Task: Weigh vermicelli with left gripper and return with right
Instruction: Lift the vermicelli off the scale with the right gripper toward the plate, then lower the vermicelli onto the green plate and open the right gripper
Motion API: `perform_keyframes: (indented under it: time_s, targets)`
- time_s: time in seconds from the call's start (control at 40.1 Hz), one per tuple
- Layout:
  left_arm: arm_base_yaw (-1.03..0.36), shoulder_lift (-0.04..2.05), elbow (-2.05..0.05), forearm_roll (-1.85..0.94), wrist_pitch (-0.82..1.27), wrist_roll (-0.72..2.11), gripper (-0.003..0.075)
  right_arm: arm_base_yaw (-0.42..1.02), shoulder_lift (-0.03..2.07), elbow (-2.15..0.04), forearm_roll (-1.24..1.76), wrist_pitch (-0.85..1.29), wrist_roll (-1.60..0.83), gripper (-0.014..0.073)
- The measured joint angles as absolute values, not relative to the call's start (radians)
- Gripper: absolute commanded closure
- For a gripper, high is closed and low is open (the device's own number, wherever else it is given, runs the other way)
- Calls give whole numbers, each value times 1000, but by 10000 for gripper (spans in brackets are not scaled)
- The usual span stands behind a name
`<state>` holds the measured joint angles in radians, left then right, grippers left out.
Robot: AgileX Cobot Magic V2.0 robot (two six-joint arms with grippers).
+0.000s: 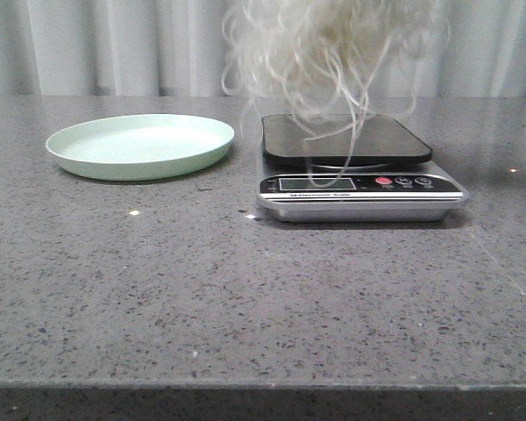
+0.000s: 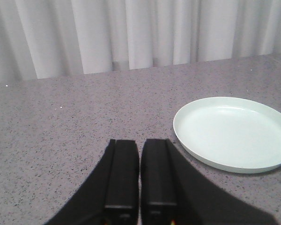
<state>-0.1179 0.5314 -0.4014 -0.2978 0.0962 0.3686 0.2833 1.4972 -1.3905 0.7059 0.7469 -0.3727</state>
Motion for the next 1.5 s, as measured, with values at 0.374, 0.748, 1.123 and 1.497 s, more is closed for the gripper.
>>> perform_keyframes:
  time_s: [0.374,0.748,1.123,1.497]
  targets:
    - [-118,531,-401,-298,96,369,583,388,1616,-1684,745,752,-373,442]
    - [-118,531,-401,-298,96,369,583,513,1933,-1920,759,737,-373,442]
    - [-118,531,-401,-311,96,369,583,517,2097,-1926,759,733,-373,442]
    - [-118,531,-401,-316,96,369,583,517,2099,-1928,770,733,-373,370]
